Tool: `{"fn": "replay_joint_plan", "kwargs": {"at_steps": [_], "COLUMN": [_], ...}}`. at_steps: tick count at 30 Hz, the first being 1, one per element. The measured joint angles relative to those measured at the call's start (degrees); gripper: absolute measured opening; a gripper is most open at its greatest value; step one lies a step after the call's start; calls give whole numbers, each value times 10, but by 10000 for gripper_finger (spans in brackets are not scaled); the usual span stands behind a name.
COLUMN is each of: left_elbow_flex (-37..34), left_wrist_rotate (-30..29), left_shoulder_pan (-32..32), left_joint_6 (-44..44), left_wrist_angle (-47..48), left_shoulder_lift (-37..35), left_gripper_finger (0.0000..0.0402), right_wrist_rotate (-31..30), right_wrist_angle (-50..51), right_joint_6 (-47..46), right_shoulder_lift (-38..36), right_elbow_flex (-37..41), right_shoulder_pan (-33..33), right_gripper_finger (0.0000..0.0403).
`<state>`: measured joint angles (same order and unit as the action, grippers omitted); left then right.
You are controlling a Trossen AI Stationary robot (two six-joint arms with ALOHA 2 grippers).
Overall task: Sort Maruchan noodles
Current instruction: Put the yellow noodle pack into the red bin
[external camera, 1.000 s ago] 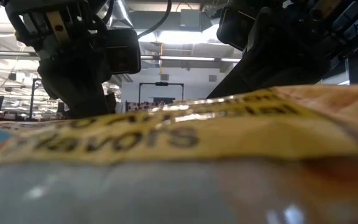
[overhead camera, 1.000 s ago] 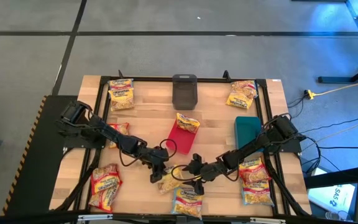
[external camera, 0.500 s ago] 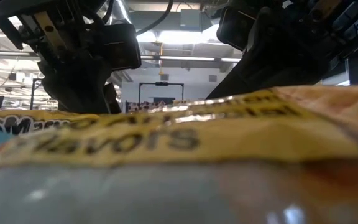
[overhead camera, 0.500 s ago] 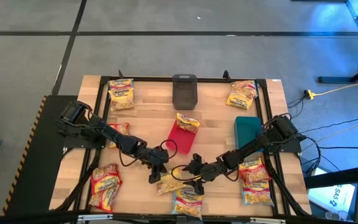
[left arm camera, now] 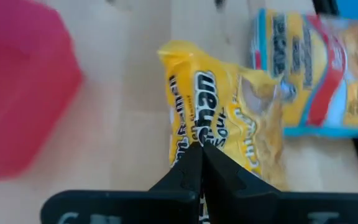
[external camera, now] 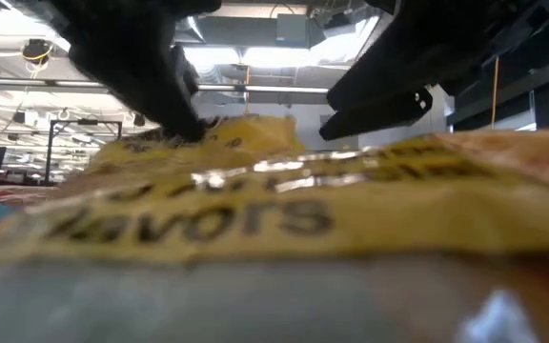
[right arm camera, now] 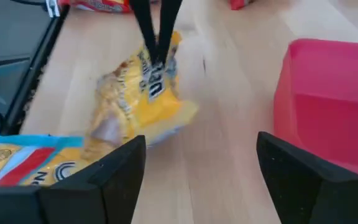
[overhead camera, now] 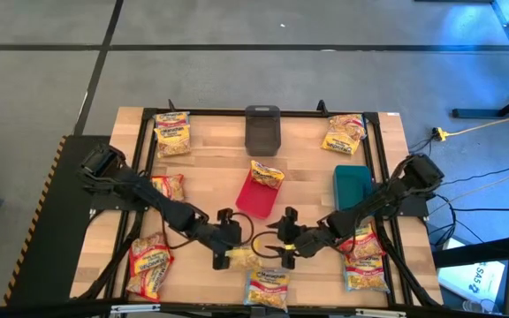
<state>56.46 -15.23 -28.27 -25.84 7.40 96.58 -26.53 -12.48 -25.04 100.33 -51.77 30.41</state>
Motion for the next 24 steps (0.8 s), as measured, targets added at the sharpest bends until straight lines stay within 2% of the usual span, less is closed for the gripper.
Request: {"fn": "replay_joint_plan", "kwargs": {"at_steps": [5,11,17,24], "left_elbow_flex": [19,20,20,20], "left_wrist_rotate": [-42,-70,-95,-120], "left_shoulder_pan": [-3,-6,-16,-18], "left_joint_6": [24,32,37,40], "left_wrist_angle": [14,17,14,7], "left_shoulder_lift": [0,0,0,0], "left_gripper_finger": [0,0,0,0], "right_wrist_rotate": [32,11,6,33], "right_wrist_angle": [-20,-19,-24,-126], "right_joint_6": [-19,-29,-51,-60], "right_shoulder_lift": [1,3,36,87], "right_elbow_flex": [0,0,0,0], "right_shoulder_pan": [-1,-1,-1,-6], "right_gripper_finger": [273,273,273,273]}}
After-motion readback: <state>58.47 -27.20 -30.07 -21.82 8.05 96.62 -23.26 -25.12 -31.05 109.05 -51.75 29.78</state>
